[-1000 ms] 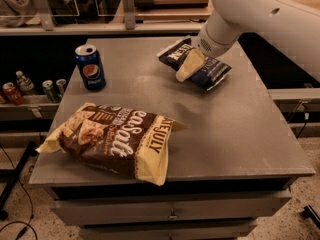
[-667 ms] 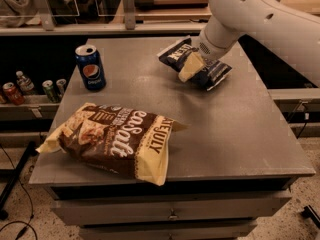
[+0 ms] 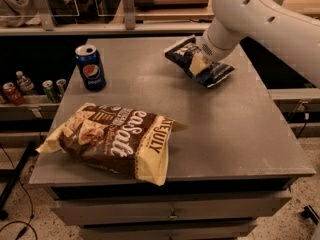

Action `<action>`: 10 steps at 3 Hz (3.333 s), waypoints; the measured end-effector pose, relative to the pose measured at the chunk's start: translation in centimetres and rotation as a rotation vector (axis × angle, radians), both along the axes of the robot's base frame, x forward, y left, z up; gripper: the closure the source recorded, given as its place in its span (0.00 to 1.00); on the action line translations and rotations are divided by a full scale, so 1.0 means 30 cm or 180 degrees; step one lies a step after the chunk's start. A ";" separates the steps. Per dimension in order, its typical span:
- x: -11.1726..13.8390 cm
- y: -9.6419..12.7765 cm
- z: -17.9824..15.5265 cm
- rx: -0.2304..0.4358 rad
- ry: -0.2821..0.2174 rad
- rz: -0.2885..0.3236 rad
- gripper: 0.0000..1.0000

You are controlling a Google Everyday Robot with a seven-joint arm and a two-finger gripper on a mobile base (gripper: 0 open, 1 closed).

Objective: Move blue chip bag near pepsi can

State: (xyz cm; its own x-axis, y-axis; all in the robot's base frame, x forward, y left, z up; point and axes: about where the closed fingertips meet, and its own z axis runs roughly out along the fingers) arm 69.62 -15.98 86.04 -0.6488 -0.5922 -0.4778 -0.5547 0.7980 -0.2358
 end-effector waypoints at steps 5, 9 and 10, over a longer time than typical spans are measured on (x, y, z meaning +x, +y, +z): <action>-0.031 0.063 0.327 0.0078 -0.0543 0.0581 1.00; -0.008 0.408 0.288 0.0076 -0.0541 0.1194 1.00; 0.033 0.482 0.279 0.0130 -0.0584 0.1228 1.00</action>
Offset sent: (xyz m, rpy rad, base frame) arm -0.0070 -0.0079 0.0910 0.0104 -0.1522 0.0881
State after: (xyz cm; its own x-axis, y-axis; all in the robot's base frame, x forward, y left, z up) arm 70.60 -1.53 94.41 -0.2855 -0.7531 -0.5927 -0.7661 0.5509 -0.3310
